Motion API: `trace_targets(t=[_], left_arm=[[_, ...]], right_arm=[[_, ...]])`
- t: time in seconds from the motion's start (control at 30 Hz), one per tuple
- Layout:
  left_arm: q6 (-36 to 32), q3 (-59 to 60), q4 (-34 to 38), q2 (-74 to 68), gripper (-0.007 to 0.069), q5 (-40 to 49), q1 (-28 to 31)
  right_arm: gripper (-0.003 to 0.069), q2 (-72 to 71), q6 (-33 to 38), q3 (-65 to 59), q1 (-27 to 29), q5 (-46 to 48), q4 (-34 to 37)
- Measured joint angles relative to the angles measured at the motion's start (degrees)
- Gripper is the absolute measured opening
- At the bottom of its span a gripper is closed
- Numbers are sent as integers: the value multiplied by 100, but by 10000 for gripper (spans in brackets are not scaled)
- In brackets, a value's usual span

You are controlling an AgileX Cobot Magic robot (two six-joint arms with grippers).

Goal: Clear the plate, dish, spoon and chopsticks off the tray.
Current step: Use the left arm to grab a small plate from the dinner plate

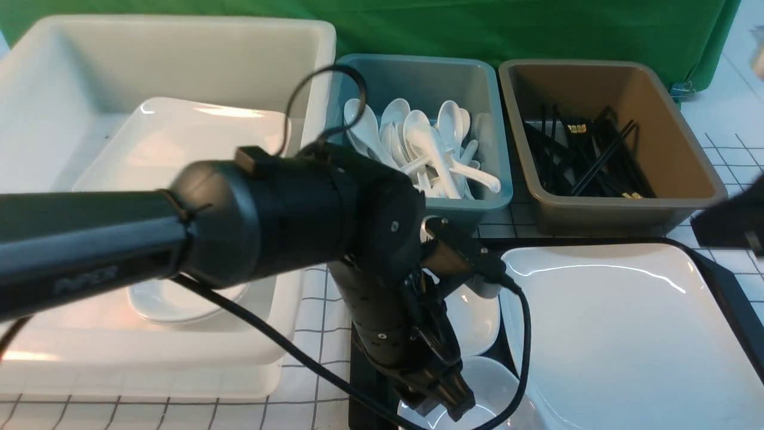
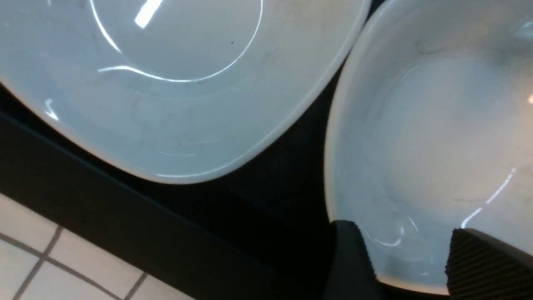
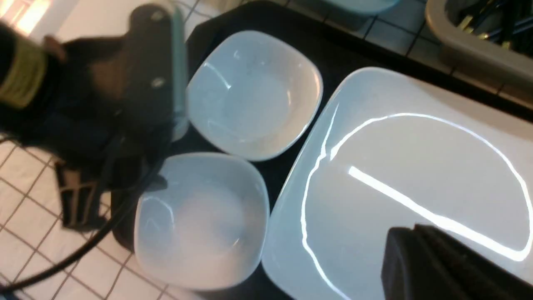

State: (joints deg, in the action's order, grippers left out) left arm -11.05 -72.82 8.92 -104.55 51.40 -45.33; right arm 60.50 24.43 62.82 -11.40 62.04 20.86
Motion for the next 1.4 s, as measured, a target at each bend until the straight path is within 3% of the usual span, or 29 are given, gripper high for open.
trace_targets(t=[0.2,0.57,0.73,0.87,1.23,1.4], left_arm=[[-55,0,-102,-269,437,-394,0],[-55,-13,-192,-718,409,-492,0],[-57,-46,-177,-765,304,-448,0],[-57,-82,-139,-702,154,-314,0],[-57,-119,57,-680,141,-61,0],[-57,-358,22,-576,90,203,0]], right_arm=[[6,-724,448,-464,2,70,100],[6,-1139,688,-535,2,248,359],[6,-1140,707,-535,2,276,489],[6,-1140,714,-535,2,276,519],[9,-1140,724,-535,2,276,526],[17,-1140,772,-535,2,276,526]])
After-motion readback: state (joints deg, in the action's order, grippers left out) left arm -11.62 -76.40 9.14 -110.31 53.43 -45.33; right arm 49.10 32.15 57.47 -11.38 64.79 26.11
